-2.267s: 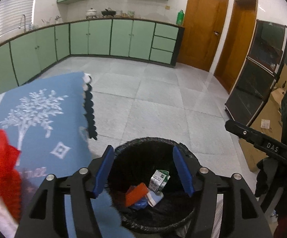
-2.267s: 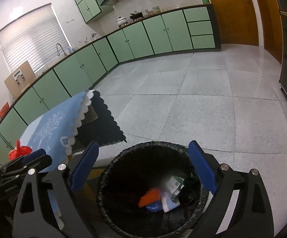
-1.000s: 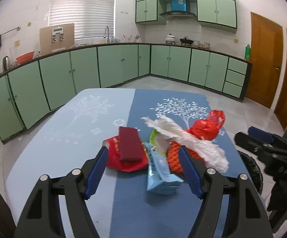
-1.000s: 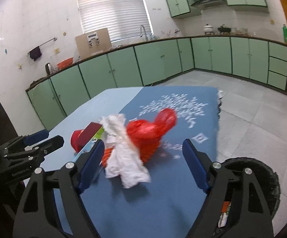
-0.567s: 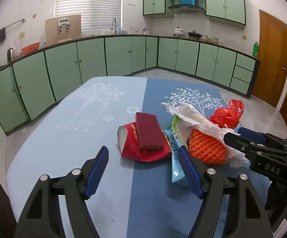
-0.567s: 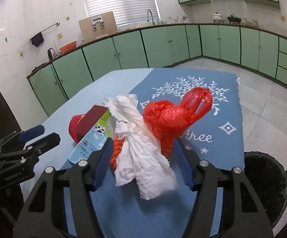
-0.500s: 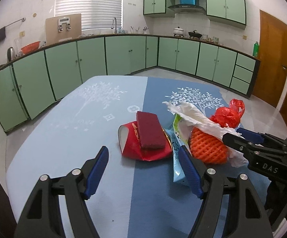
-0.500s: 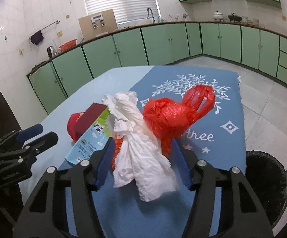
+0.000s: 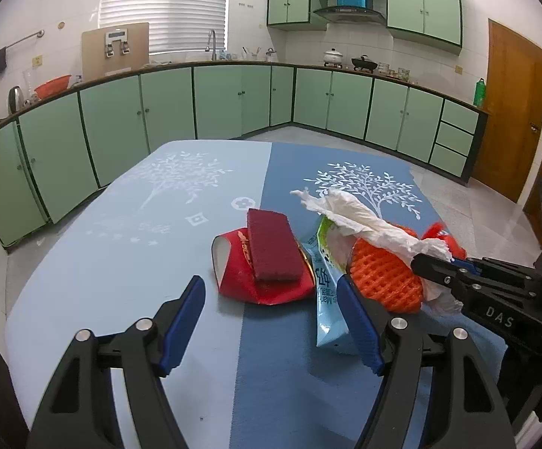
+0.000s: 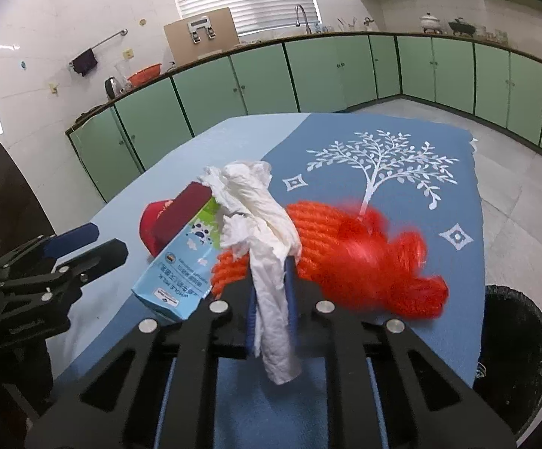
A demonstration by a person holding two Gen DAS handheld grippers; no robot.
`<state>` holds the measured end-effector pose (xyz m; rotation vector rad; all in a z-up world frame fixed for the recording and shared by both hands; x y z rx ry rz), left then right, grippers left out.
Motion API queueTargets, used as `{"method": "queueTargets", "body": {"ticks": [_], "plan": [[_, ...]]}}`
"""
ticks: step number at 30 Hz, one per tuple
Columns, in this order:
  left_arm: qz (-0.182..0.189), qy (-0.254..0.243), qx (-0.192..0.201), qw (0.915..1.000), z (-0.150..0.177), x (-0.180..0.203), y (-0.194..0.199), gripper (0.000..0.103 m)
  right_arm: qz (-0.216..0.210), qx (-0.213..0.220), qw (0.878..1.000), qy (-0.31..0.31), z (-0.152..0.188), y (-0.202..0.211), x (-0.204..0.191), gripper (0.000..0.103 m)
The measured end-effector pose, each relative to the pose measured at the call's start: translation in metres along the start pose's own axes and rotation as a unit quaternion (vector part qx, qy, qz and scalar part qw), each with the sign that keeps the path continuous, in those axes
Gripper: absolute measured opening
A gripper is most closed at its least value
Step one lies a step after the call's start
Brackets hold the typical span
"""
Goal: Collect trash
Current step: 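Grasp the white crumpled tissue with the right tool and lift it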
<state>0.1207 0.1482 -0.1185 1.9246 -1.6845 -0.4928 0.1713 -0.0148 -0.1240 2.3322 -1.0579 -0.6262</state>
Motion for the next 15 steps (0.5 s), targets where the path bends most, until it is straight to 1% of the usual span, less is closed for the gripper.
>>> {"method": "queueTargets", "body": {"ticks": [9,15], "plan": [[0.008,-0.002,0.004,1.0000,-0.004,0.009,0.004,0.071,-0.013,0.039,0.999,-0.017,-0.017,0.026,0.004,0.012],[0.024,-0.007,-0.001,0.9997,-0.003,0.022,0.001,0.072,0.004,0.061,0.998,-0.028,-0.023,0.046,0.017,0.012]]}}
Point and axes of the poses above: each gripper's, at about its wrist camera, not at the fingertips, and y roughly against the way its jaws point, x to its right, z to its underside, the point moved 3 cm from there along -y, roughly the way its jaws point, and after that the axes turned 3 degrees about y, right-handed, at the moved point
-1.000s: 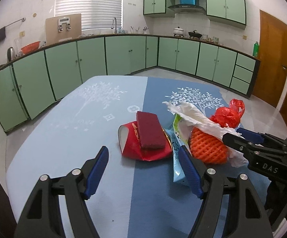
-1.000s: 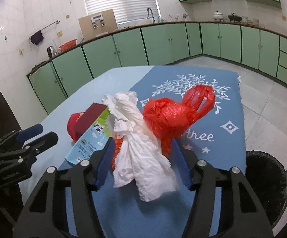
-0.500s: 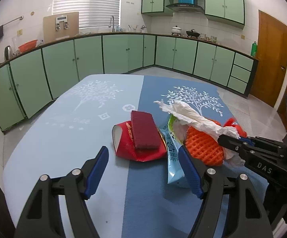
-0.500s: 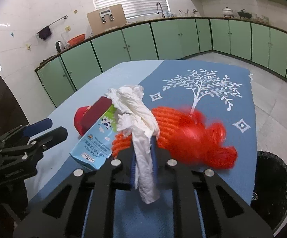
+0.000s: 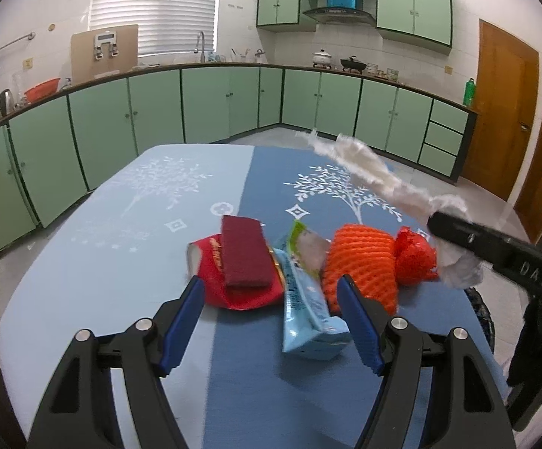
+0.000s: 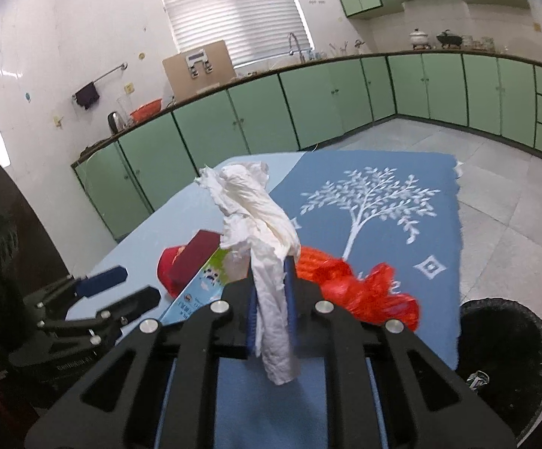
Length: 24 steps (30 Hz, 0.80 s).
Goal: Collect trash
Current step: 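Grasp the white crumpled tissue with the right tool and lift it, then grasp the blue whole-milk carton with the left tool while the right tool holds the tissue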
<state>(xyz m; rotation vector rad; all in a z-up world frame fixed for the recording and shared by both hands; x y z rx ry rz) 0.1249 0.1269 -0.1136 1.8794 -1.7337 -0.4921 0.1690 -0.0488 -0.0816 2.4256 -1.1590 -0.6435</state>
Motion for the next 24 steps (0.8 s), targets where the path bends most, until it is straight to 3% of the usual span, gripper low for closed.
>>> {"method": "queueTargets", "body": {"ticks": [6,13,24], "plan": [[0.006,-0.009,-0.014,0.9998,0.008,0.015,-0.011,0.073,0.032,-0.005,0.999,-0.008,0.011,0.008,0.019,0.012],[0.003,-0.008,-0.034,0.9994,0.018,0.024,-0.024,0.076,0.036,-0.023,0.999,-0.025,0.030,0.002,0.030,0.012],[-0.038,-0.018,-0.070,0.9967,0.028,0.029,-0.051,0.074,0.030,-0.028,0.999,-0.024,0.034,-0.005,0.032,0.012]]}}
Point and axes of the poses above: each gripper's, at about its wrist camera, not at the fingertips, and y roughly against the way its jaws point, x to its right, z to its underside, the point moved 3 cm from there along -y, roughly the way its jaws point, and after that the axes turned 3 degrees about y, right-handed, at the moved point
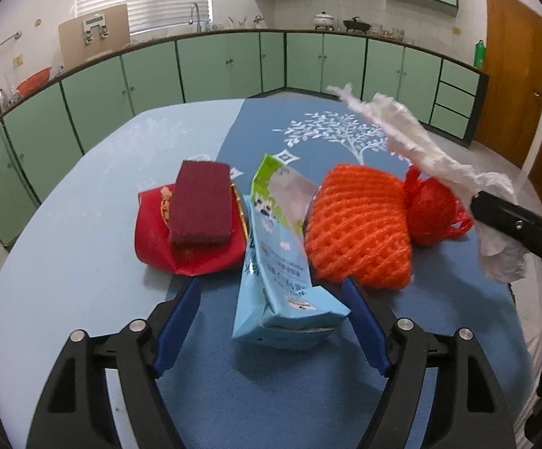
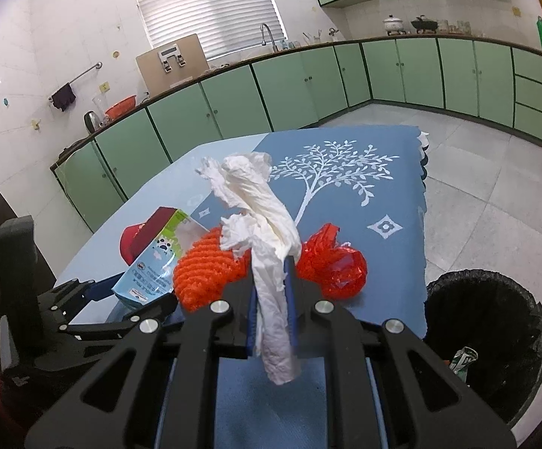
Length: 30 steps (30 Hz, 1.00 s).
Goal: Collect trash
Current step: 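Grasp the blue whole-milk carton with the left tool while the right tool holds the tissue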
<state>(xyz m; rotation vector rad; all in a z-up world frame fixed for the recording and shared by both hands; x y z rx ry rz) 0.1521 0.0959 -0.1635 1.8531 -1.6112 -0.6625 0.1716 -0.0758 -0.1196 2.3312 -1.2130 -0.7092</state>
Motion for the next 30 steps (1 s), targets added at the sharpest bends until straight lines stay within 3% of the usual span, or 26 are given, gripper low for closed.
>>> {"method": "queueTargets", "body": {"ticks": [2,3,19,30], "plan": [[0.007,0.003,-0.003,1.0000,0.001,-0.001,-0.001,0.057,-0.001,0.000,1.000,-0.001,0.000,0.000,0.001,0.012],[0.009,0.005,-0.002,0.9999,0.001,-0.001,0.000,0.056,-0.001,-0.001,1.000,-0.001,0.000,0.000,0.001,0.012],[0.030,0.018,0.062,0.9975,-0.016,-0.002,0.046,0.055,-0.009,0.023,1.000,0.013,-0.014,0.021,-0.012,0.012],[0.027,0.002,-0.001,0.9996,-0.005,0.004,0.013,0.059,-0.007,0.009,1.000,0.008,-0.009,0.016,-0.011,0.012]]}}
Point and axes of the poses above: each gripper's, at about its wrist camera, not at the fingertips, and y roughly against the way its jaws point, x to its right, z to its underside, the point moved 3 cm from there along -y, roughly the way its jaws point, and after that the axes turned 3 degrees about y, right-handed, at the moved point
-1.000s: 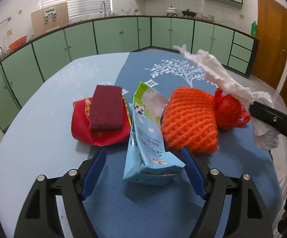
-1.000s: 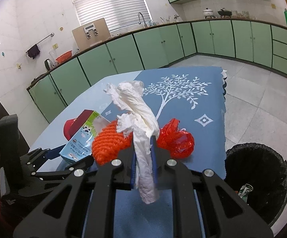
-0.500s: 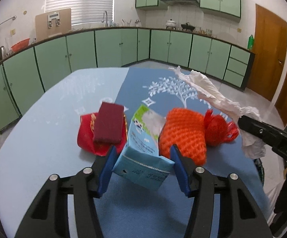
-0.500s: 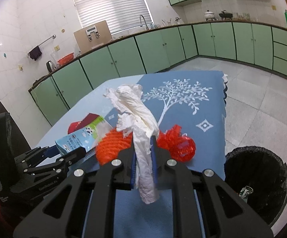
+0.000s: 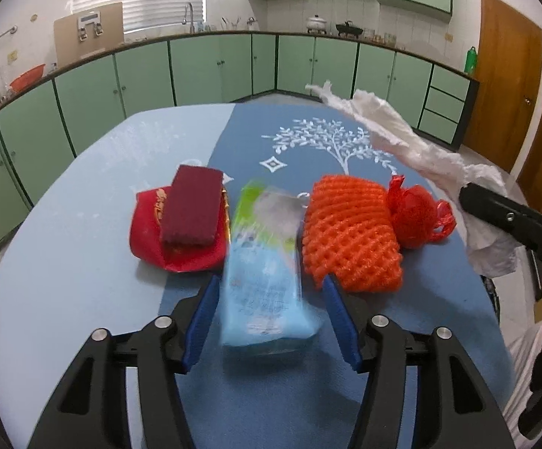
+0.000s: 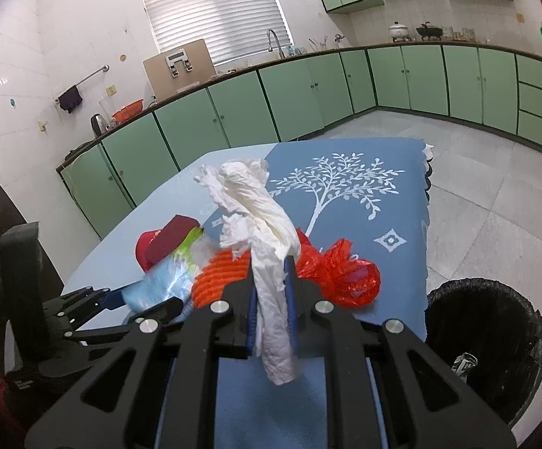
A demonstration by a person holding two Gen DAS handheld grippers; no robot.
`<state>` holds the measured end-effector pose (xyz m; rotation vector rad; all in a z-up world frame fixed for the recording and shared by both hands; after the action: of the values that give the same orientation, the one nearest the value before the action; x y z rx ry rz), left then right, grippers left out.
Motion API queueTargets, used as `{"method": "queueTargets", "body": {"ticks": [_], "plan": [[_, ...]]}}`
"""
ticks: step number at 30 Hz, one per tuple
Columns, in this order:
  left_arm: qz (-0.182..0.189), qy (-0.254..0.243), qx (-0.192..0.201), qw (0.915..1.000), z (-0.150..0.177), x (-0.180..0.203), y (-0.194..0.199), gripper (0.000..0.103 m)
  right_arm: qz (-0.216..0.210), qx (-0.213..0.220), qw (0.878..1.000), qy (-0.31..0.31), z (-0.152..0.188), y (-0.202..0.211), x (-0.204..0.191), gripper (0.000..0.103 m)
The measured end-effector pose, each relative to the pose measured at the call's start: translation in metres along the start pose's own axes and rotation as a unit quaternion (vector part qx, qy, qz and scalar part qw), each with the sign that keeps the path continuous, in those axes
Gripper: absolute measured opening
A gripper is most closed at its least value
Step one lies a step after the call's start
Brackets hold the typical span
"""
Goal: Collect trash
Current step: 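Grasp the blue whole-milk carton with the left tool while the right tool holds the tissue, then carry the milk carton and tissue over the black bin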
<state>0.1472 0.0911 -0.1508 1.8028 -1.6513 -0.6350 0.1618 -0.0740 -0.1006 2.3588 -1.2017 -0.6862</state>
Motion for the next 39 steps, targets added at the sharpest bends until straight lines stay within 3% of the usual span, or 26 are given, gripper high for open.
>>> {"method": "queueTargets", "body": {"ticks": [8,9,10,12,30,39], "plan": [[-0.003,0.005,-0.038,0.9993,0.004,-0.003,-0.027,0.059,0.002,-0.008,1.000,-0.004,0.004,-0.006,0.002,0.012],[-0.005,0.006,-0.040,0.9992,0.005,-0.003,-0.028,0.057,0.001,-0.009,1.000,-0.004,0.003,-0.006,0.002,0.012],[-0.009,0.007,-0.038,0.9992,0.005,-0.004,-0.028,0.048,0.001,-0.009,1.000,-0.003,0.004,-0.006,0.002,0.012],[-0.005,0.010,-0.036,0.9993,0.005,-0.005,-0.027,0.046,0.001,-0.008,1.000,-0.003,0.003,-0.005,0.001,0.012],[0.024,0.015,0.063,0.9976,-0.036,0.004,0.048,0.046,0.000,0.033,0.999,0.005,-0.018,0.026,-0.002,0.012],[0.042,0.005,0.087,0.9953,-0.050,0.025,0.063,0.046,0.010,0.045,0.999,0.002,-0.023,0.043,0.006,0.012]]}}
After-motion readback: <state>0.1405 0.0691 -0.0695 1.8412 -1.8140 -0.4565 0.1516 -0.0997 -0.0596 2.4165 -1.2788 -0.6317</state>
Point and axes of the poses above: each gripper's, at about its wrist camera, not at the fingertips, and y roughly against the way its jaws point, x to its right, z to its underside, the point moved 3 cm from there along -y, roughly the way its jaws point, and after that the axes turned 3 degrees about y, right-handed, at the moved point
